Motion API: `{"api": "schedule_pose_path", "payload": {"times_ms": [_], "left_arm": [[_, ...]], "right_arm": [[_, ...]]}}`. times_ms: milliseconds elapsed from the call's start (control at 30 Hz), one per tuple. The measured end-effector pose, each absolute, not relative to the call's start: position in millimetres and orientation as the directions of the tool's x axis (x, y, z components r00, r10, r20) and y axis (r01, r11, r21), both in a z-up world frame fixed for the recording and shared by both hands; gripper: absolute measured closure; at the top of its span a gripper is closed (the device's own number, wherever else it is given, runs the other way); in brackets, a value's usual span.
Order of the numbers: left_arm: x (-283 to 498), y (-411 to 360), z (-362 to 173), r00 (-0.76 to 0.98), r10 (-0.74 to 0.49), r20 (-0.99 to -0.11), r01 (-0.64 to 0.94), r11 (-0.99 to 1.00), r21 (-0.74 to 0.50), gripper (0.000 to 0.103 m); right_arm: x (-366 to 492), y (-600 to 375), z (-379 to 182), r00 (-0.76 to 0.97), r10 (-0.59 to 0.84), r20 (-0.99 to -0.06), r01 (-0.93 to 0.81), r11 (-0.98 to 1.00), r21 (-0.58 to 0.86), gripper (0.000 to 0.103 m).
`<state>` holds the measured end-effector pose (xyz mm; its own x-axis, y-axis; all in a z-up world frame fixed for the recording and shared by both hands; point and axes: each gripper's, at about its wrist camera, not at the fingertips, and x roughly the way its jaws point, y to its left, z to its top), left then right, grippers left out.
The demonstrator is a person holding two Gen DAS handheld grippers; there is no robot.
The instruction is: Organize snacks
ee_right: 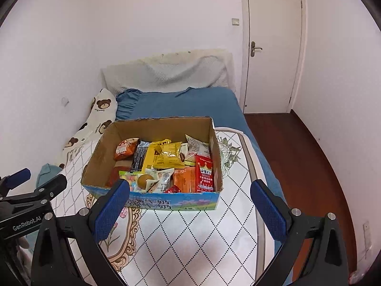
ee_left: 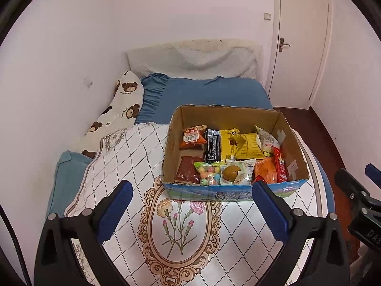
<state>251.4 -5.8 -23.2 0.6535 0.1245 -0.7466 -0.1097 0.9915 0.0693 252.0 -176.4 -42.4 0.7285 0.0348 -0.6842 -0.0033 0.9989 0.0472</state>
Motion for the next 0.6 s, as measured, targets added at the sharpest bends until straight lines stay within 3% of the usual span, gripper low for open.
{"api": "schedule_pose_path", "payload": {"times_ms": [600], "left_arm": [[252.7,-7.7,-22.1,0.655,0.125,-0.745,-0.106,0.992,0.072,0.000]], "right_arm": [[257.1,-176.6,-46.2,0.717,0.035,-0.697,-0.003,0.999,0.047,0.000]]}}
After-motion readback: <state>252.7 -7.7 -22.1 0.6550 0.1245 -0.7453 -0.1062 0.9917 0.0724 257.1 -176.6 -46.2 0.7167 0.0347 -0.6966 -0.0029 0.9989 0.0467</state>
